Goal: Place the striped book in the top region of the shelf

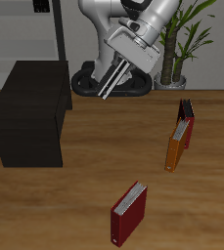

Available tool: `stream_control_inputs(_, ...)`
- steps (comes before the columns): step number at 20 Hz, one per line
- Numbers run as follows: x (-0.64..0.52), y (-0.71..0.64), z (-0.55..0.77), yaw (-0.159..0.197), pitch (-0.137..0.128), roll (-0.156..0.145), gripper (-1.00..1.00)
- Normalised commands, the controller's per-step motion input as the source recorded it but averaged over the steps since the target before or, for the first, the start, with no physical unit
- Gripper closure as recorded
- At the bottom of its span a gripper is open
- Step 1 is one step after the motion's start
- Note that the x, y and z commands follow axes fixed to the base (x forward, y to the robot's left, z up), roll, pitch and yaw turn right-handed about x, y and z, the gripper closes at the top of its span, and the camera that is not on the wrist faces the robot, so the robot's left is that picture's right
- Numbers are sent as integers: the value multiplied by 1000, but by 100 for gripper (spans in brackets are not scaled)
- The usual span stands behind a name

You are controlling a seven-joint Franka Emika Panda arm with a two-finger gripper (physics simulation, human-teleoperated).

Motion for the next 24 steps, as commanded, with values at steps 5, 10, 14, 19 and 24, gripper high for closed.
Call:
stream_control_inputs(5,111,58,-135,20,-1,-90,100)
stream_control_inputs(10,68,20,-44,-18,1,-101,100)
stream_control_inputs(14,1,-43,51,-27,-32,-111,100)
stream_control_inputs(19,47,-56,-56,-10,22,-35,100)
stream_control_inputs(24,-6,-28,-62,-13,-2,-36,100)
